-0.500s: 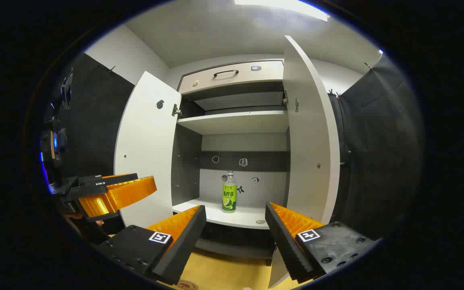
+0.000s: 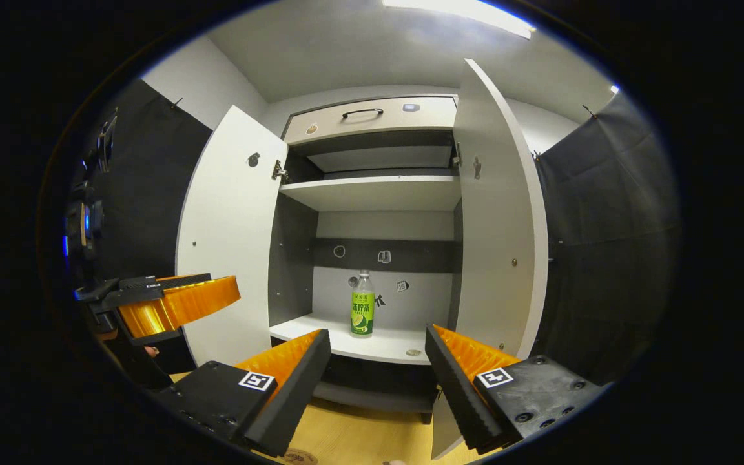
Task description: Grasp the bottle in the cabinet with the left hand and place it on the coaster, then close the right door with the right hand and the left door with the left hand.
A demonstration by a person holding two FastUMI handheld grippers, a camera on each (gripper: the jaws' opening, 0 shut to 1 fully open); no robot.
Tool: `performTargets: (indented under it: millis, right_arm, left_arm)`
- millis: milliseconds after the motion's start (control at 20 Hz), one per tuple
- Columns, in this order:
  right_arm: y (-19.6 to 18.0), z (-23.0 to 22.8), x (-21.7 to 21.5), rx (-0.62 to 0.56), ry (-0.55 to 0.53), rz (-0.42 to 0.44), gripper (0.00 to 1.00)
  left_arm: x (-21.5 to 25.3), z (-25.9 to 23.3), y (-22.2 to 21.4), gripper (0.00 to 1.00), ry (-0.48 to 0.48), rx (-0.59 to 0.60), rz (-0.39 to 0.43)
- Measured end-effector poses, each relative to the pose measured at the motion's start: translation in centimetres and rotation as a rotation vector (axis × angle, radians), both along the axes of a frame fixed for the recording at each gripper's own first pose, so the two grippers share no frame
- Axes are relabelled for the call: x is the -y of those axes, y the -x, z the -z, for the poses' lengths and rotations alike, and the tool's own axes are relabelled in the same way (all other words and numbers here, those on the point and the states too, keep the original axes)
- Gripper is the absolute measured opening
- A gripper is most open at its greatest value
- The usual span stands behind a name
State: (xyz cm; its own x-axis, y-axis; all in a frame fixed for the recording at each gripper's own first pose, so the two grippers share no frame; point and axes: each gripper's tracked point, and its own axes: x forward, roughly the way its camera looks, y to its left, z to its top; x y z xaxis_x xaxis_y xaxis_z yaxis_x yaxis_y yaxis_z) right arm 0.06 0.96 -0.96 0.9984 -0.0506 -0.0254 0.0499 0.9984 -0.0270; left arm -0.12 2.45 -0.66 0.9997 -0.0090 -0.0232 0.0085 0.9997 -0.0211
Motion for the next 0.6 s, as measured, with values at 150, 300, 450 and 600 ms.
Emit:
performTargets:
  millis: [150,300,450,600]
  right_arm:
    - [0.1,0.1,-0.7,-0.007,0.005,0.013,0.98]
    - [0.3,0.0,-0.8,-0.003,0.012,0.038,0.98]
    - [0.4,0.2,-1.3,-0.005,0.010,0.055,0.98]
    - [0.7,0.5,-1.8,-0.013,0.017,0.080,0.98]
  left_arm:
    - [-0.5,0.1,-0.1,0.95,-0.001,-0.006,0.018]
    - [-0.9,0.3,-0.2,0.95,-0.005,-0.009,0.035]
    - [-1.4,0.0,-0.1,0.95,0.011,0.005,0.058]
    - [-2.0,-0.1,-0.2,0.94,0.046,0.018,0.080]
